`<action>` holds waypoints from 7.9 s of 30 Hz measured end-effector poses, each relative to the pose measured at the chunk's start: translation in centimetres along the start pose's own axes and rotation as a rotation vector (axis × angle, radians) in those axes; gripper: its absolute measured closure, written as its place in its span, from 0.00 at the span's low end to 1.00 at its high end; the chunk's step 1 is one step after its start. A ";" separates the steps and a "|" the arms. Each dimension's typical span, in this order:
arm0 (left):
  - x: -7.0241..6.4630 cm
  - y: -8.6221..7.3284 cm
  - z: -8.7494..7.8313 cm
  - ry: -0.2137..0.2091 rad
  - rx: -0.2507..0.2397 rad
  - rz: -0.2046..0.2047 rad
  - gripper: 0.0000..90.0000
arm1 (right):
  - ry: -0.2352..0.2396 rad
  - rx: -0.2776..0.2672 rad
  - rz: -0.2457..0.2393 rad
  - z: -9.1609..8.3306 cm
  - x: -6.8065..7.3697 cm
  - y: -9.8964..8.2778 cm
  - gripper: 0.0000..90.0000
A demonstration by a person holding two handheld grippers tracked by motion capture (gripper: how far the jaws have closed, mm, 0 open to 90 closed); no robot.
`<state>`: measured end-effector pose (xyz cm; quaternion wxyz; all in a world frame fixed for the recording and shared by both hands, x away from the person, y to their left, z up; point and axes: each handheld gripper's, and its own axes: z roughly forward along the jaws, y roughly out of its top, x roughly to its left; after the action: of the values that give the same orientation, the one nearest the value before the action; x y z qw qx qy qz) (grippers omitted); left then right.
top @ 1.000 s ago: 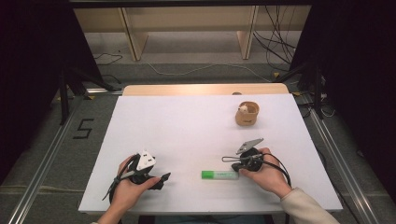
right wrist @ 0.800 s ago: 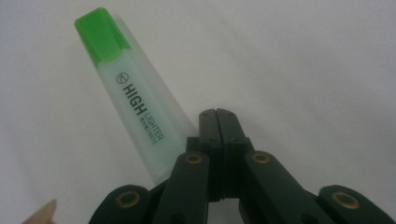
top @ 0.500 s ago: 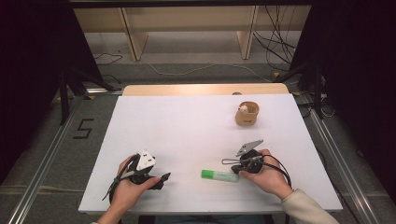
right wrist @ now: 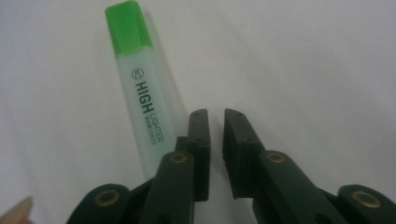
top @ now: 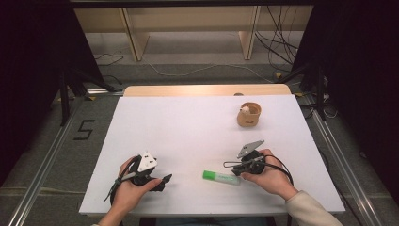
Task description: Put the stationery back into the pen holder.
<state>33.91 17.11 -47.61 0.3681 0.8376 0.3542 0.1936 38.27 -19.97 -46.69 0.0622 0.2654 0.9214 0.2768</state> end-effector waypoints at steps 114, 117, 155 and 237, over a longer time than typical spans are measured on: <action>0.0 0.0 0.1 -0.006 -0.003 0.004 0.20 | 0.123 0.219 -0.273 2.2 2.2 5.4 0.74; 0.0 0.0 0.1 -0.007 -0.002 0.003 0.20 | 0.118 0.206 -0.256 2.0 2.0 5.1 0.74; 0.0 0.0 0.0 0.003 -0.009 0.000 0.20 | 0.035 -0.103 -0.045 -0.6 -0.1 3.1 0.74; 0.1 0.0 0.0 0.003 -0.010 0.001 0.20 | -0.151 -0.418 0.197 -4.0 -3.6 1.6 0.74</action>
<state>33.96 17.15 -47.67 0.3715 0.8357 0.3534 0.1968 41.01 -22.65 -42.57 0.1570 0.3552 0.8067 0.4455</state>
